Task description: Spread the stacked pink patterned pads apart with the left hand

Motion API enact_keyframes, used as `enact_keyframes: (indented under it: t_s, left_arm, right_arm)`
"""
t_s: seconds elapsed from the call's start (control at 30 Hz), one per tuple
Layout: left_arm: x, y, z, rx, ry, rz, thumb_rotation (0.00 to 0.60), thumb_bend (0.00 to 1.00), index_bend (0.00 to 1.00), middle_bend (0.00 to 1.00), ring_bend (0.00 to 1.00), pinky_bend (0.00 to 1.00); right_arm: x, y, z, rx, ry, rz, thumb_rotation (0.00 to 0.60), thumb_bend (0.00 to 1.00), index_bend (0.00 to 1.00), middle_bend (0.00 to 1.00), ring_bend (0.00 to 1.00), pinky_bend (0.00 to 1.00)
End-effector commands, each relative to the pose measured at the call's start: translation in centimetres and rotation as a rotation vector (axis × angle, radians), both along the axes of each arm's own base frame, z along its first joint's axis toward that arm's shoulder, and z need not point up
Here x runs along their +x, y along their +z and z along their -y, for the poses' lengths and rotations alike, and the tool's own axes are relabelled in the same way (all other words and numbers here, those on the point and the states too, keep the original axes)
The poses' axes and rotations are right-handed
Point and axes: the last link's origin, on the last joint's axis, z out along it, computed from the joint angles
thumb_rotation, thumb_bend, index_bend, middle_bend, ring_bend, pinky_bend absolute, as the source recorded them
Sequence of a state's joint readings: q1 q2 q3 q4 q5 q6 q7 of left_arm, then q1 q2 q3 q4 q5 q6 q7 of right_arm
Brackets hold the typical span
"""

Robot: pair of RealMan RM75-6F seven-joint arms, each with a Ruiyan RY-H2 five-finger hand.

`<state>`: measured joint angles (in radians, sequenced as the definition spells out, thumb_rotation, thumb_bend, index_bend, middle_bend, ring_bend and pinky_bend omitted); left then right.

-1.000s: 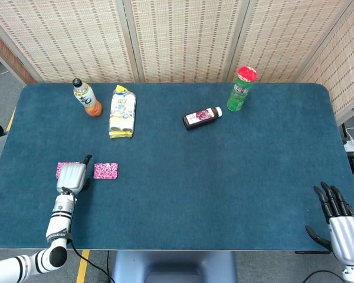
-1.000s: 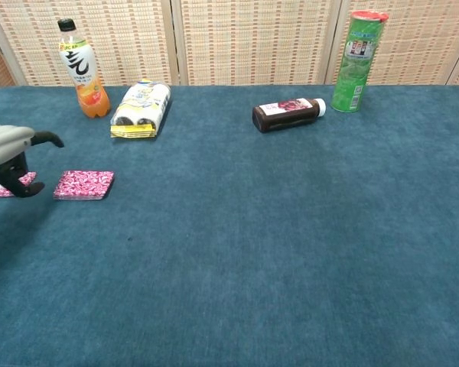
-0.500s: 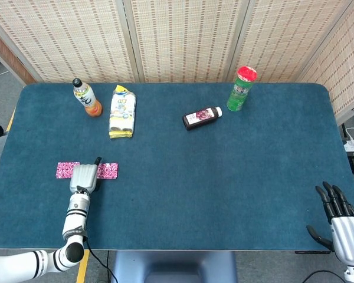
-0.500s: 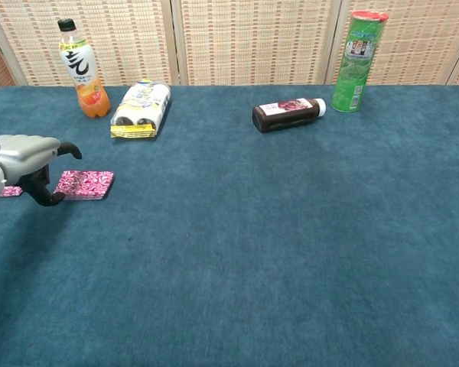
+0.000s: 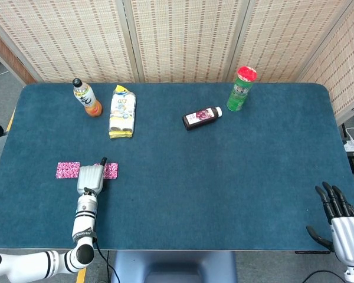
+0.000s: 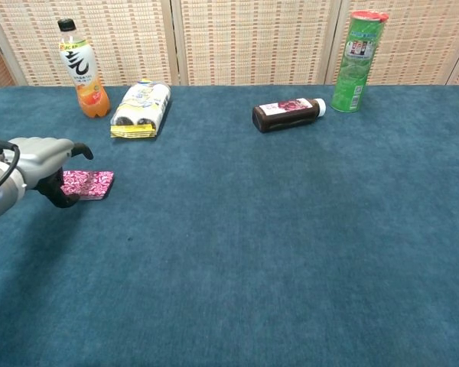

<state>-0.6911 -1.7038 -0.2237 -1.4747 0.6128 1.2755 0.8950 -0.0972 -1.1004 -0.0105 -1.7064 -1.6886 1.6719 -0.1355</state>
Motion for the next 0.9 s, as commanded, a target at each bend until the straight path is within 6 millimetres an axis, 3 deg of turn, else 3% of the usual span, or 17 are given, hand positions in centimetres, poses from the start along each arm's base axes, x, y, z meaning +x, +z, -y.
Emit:
enact_keyframes:
  t_s: [0.03, 0.9]
  left_arm:
    - [-0.1, -0.4, -0.1, -0.009, 0.008, -0.007, 0.6, 0.38, 0.16, 1.0, 1.0, 1.0]
    - [-0.5, -1.3, -0.7, 0.011, 0.033, -0.008, 0.6, 0.39, 0.23, 1.0, 1.0, 1.0]
  right_arm:
    - [0.0, 0.1, 0.0, -0.003, 0.001, 0.002, 0.6, 0.1, 0.0, 0.0, 0.0, 0.27]
    - [0.0, 0.1, 0.0, -0.001, -0.001, 0.001, 0.6, 0.1, 0.0, 0.0, 0.0, 0.27]
